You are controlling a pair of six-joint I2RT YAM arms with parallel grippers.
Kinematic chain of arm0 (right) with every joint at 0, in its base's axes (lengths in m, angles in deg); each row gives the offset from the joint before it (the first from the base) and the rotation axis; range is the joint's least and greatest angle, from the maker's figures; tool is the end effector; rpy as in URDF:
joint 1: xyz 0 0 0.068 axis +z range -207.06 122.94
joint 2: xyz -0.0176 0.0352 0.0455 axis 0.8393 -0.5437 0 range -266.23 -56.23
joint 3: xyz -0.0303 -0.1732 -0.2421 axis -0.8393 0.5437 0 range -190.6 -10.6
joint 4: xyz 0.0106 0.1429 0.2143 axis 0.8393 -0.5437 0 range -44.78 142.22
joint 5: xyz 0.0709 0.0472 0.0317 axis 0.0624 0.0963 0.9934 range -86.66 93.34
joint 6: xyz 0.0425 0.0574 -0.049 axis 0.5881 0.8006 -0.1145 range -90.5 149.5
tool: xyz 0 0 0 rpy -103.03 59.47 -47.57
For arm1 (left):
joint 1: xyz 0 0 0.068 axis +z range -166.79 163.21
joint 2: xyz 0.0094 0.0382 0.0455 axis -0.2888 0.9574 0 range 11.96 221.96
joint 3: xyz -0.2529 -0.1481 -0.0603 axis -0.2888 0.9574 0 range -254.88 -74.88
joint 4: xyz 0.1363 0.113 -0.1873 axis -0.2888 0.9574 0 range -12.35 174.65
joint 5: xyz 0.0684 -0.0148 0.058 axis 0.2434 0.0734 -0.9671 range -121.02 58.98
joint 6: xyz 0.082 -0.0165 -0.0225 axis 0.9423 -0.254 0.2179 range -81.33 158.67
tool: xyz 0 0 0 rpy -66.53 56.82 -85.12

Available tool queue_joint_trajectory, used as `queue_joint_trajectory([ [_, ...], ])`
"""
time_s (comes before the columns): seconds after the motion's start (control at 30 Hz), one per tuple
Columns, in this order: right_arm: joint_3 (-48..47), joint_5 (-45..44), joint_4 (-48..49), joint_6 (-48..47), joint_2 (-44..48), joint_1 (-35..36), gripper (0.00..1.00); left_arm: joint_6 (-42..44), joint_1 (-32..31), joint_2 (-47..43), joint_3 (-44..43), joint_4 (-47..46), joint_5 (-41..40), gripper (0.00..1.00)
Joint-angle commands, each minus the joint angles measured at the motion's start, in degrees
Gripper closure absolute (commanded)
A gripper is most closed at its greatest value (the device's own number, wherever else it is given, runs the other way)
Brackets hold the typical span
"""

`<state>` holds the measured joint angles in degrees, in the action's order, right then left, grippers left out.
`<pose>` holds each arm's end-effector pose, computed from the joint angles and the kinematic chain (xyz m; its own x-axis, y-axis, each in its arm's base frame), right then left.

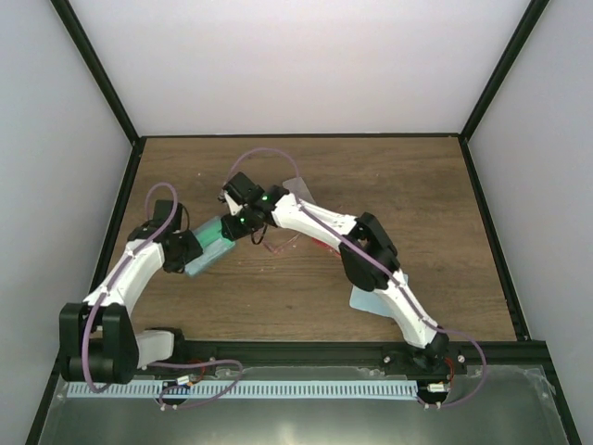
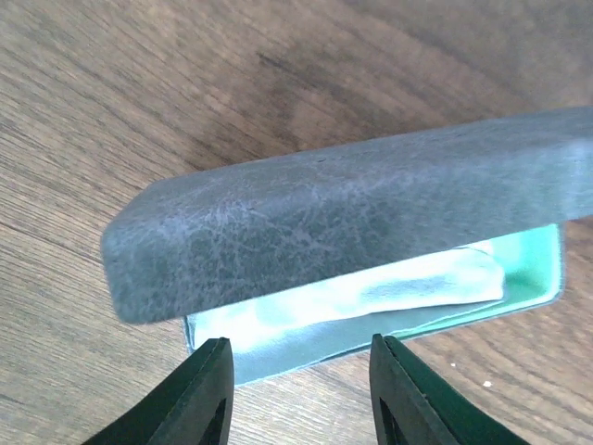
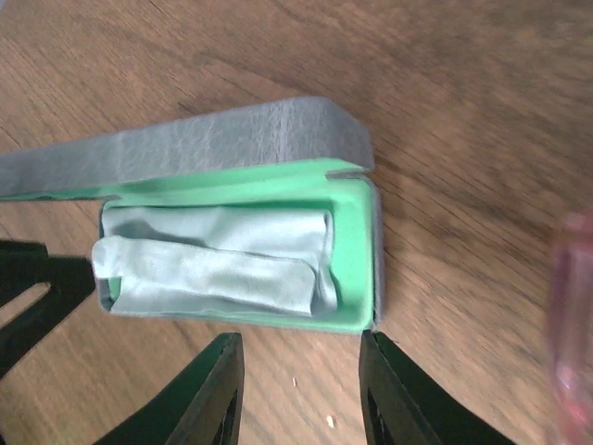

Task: Organize the sunglasses
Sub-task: Place the glasses cleaning cloth in the sunglasses case.

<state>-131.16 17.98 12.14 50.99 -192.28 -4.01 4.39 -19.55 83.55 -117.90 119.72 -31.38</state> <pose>0.3220 0.4606 0.1869 -0.7761 -0.4421 -0.4498 -0.6177 0.6763 0.4012 0.2181 -0.0101 0.1852 -0.8046 -0.5250 -0.2773 -0.4926 0.8510 -0.1819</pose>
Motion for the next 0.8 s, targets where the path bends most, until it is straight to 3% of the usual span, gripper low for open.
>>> queue_joint_trajectory([
  [0.0,8.13,-6.90,5.59,-0.14,12.22,-0.38,0.65,-1.43,0.23,-4.27,-1.21,0.53,0.51,0.58],
  [0.13,21.03,-13.12,8.69,6.49,22.84,-3.41,0.66,-1.89,-0.77,-6.00,-2.29,-2.43,3.73,0.54],
  [0.37,42.43,-4.72,11.30,19.32,34.77,-14.85,0.75,-2.67,-10.12,1.42,-8.90,-6.03,1.34,0.51],
  [0.47,43.04,-4.10,8.49,19.22,34.34,-15.09,0.75,-3.40,-14.02,6.07,-11.73,-7.62,1.11,0.56],
  [0.6,41.27,-1.61,4.80,19.41,30.05,-15.09,0.67,-3.61,-16.77,12.25,-16.45,-8.64,0.53,0.57],
  [0.77,42.64,-3.48,4.62,20.42,31.59,-15.09,0.66,0.60,-17.16,18.71,-24.87,-8.21,-1.04,0.51],
])
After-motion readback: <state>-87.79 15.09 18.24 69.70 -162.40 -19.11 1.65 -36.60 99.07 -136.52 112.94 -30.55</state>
